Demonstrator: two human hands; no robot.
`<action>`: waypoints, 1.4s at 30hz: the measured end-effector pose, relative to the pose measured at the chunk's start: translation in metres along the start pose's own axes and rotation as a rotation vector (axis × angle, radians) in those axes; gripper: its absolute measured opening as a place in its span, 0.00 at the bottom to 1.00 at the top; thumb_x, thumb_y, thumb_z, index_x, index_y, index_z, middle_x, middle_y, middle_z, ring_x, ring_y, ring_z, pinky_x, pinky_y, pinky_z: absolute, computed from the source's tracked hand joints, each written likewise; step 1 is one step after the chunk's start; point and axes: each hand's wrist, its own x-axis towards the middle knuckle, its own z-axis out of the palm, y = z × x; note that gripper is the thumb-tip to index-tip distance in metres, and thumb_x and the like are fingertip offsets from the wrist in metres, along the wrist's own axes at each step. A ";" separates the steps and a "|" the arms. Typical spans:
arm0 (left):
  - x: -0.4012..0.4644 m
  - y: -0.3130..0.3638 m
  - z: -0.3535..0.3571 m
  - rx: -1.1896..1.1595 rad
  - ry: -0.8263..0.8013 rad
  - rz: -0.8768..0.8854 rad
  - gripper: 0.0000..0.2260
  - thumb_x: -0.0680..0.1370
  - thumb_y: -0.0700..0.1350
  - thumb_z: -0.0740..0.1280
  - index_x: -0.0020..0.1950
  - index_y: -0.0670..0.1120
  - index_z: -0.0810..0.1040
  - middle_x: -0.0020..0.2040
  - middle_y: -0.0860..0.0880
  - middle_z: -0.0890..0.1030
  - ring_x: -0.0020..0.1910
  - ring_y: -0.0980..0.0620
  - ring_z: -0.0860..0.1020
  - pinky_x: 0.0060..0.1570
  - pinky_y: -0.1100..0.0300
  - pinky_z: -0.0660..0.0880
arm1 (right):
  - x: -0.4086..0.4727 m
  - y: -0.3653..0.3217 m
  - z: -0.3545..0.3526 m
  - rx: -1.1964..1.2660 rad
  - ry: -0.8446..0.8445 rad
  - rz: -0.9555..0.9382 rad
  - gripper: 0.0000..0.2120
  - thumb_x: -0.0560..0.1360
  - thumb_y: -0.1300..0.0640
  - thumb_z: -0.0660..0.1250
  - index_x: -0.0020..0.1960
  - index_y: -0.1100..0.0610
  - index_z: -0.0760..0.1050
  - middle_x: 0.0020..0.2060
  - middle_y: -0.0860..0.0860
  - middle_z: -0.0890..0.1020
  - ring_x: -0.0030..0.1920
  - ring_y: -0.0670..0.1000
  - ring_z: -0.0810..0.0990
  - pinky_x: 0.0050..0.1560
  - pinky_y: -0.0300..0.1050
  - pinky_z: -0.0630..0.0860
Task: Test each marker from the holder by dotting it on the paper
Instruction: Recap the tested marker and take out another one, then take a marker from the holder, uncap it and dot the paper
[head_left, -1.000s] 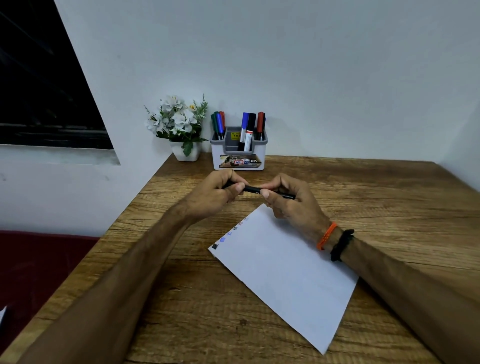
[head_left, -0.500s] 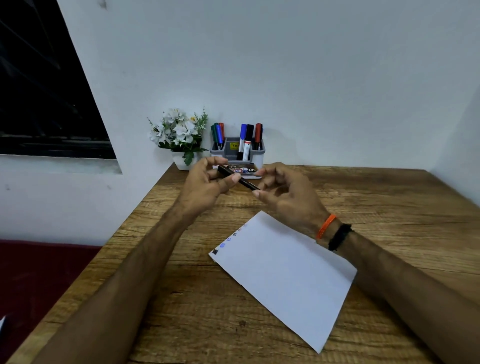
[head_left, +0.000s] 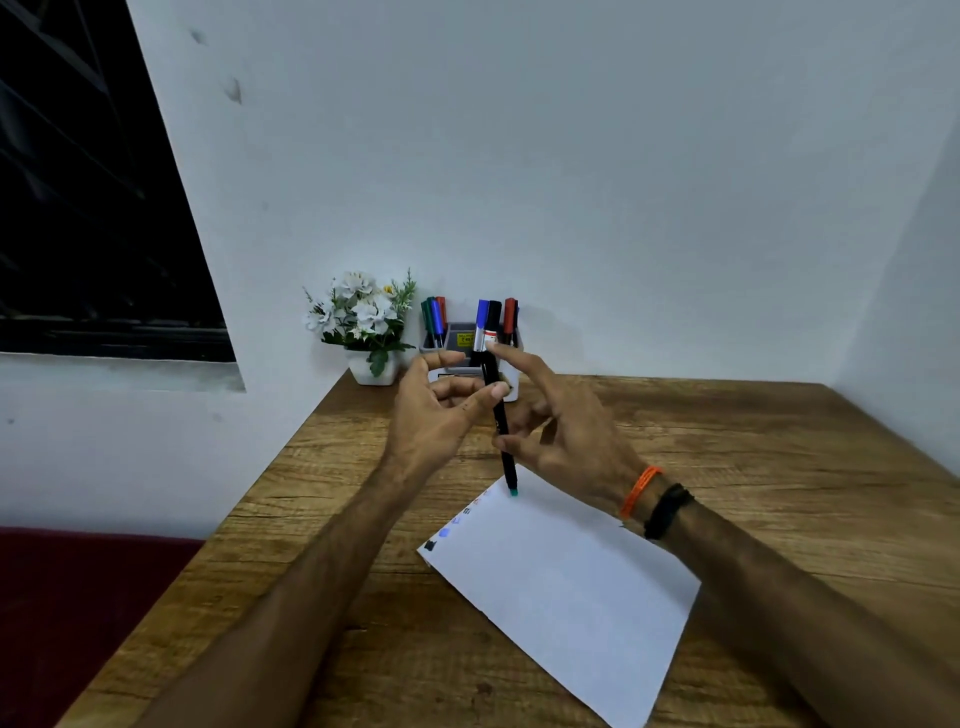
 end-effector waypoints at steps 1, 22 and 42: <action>0.000 -0.001 0.000 -0.006 -0.008 0.004 0.25 0.68 0.43 0.77 0.61 0.46 0.70 0.33 0.55 0.83 0.39 0.60 0.83 0.44 0.62 0.79 | 0.000 0.001 0.001 0.002 -0.004 -0.005 0.44 0.69 0.60 0.77 0.77 0.43 0.58 0.32 0.45 0.84 0.36 0.43 0.82 0.40 0.28 0.74; 0.036 -0.081 -0.013 1.264 -0.372 -0.066 0.31 0.77 0.68 0.49 0.75 0.53 0.63 0.78 0.46 0.58 0.78 0.46 0.54 0.75 0.44 0.49 | 0.094 0.070 -0.017 -0.025 0.271 0.114 0.42 0.68 0.60 0.77 0.75 0.43 0.60 0.33 0.45 0.83 0.37 0.41 0.84 0.47 0.33 0.79; 0.039 -0.086 -0.015 1.274 -0.364 -0.050 0.32 0.77 0.69 0.48 0.76 0.54 0.62 0.78 0.47 0.58 0.78 0.47 0.53 0.75 0.45 0.49 | 0.122 0.112 0.011 -0.185 0.163 0.209 0.28 0.71 0.60 0.74 0.66 0.46 0.67 0.40 0.51 0.86 0.42 0.52 0.85 0.51 0.54 0.82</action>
